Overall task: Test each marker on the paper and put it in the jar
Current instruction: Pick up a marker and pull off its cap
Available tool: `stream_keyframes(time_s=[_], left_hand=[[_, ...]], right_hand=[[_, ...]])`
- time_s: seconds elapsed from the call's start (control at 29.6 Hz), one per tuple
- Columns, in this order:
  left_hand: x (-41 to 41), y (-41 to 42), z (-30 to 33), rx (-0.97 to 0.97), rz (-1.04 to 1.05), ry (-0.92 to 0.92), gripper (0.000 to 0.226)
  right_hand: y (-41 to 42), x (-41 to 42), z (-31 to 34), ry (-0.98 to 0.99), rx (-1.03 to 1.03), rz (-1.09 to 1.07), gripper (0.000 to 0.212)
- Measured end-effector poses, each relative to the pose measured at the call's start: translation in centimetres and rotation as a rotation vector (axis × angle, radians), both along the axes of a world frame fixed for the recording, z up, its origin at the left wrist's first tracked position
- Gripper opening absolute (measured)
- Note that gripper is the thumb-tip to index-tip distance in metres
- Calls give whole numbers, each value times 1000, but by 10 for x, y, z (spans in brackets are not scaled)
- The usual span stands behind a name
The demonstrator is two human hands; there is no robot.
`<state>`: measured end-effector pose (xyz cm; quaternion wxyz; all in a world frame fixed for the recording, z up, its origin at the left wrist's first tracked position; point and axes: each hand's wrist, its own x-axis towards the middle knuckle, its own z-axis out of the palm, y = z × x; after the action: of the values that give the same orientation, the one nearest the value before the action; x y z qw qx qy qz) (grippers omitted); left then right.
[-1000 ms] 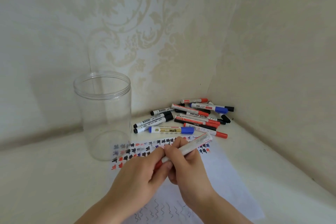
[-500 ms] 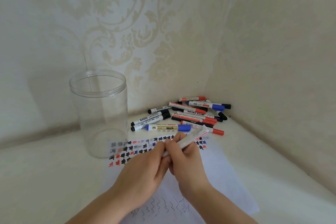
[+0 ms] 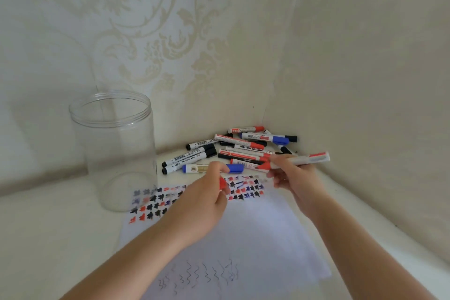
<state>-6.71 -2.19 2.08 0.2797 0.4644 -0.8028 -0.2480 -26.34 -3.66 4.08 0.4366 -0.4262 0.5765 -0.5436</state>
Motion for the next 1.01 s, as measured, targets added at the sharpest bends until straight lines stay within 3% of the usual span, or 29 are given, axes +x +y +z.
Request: stream_keyframes(time_s=[0.27,0.51,1.01], left_hand=[[-30,-1,-28,68,-73,128,22],[-36,-7,-34,82,-101,115,27],[-35,-7,-43,69,-127,43,28]], right_hand=[[-13,-16,-34,315,41,-58,27],[-21,-22,-47,379,-40,-79,16],[-20,-23,-55,435,-10,-60,26]])
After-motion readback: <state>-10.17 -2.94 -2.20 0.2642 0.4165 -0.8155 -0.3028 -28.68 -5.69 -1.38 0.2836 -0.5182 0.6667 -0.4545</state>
